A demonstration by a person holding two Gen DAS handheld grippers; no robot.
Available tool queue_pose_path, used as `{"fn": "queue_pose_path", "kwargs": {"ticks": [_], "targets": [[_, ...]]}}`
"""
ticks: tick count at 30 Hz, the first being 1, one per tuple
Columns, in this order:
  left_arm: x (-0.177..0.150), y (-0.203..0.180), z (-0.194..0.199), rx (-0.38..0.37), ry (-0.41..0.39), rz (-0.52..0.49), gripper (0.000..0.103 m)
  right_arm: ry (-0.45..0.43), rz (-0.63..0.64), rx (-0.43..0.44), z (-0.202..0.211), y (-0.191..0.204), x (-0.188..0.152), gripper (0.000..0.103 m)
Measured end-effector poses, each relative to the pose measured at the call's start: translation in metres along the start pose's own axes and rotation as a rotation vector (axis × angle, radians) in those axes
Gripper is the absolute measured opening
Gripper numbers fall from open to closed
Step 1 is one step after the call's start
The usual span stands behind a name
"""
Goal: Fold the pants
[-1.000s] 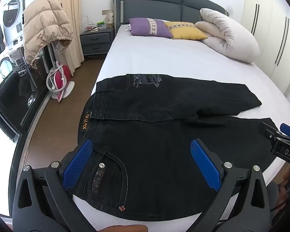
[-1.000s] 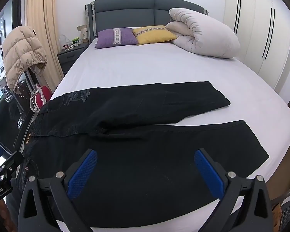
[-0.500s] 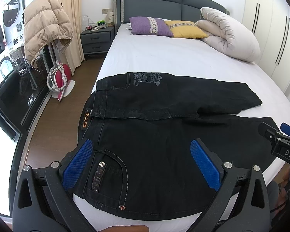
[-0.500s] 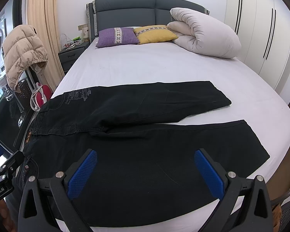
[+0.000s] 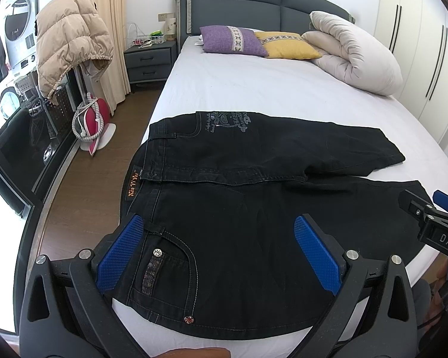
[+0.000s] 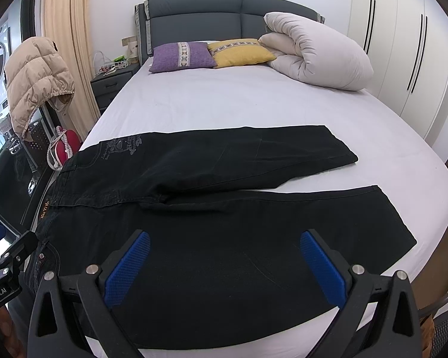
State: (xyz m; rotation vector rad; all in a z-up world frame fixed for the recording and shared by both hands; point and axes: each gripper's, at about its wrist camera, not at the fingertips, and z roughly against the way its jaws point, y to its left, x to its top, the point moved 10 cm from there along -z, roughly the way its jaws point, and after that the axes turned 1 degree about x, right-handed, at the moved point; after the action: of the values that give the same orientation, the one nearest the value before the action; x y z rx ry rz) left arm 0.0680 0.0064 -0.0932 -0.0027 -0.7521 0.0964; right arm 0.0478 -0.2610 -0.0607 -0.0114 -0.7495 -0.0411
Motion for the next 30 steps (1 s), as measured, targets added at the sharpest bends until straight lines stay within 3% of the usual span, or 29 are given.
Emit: {"fn": "queue_pose_path", "kwargs": {"ticks": [30], "targets": [[-0.0046, 0.0036, -0.0063, -0.001, 0.006, 0.005, 0.103, 0.003, 0.006, 0.001, -0.0008, 0.0047, -0.0058, 0.103]]}}
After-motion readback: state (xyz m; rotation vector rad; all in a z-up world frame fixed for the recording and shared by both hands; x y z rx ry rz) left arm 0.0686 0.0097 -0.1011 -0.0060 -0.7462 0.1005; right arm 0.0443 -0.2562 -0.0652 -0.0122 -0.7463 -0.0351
